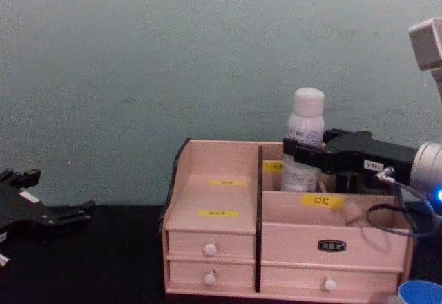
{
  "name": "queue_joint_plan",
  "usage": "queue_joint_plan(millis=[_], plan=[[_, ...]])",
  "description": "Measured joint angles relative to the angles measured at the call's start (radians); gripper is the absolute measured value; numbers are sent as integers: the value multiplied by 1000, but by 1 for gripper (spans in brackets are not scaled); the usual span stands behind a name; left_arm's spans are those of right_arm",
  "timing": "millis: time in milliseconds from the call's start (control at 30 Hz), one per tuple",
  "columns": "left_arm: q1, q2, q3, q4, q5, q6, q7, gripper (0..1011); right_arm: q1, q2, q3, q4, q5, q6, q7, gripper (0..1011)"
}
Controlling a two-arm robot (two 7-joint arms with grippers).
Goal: Pick up the facial cleanser and watermelon frost from the table and place them into the tiered storage box.
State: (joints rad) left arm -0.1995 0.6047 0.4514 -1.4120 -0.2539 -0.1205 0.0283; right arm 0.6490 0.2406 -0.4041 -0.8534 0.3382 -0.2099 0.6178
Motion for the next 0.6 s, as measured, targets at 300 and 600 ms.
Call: queue_joint_plan(millis=[300, 600], plan=[[0, 0, 0, 0, 0, 0, 0, 1001, 5, -2, -7, 15, -18, 19, -9, 596], [0, 0, 0, 0, 0, 0, 0, 1001, 8, -4, -10, 22, -32, 41, -17, 596]])
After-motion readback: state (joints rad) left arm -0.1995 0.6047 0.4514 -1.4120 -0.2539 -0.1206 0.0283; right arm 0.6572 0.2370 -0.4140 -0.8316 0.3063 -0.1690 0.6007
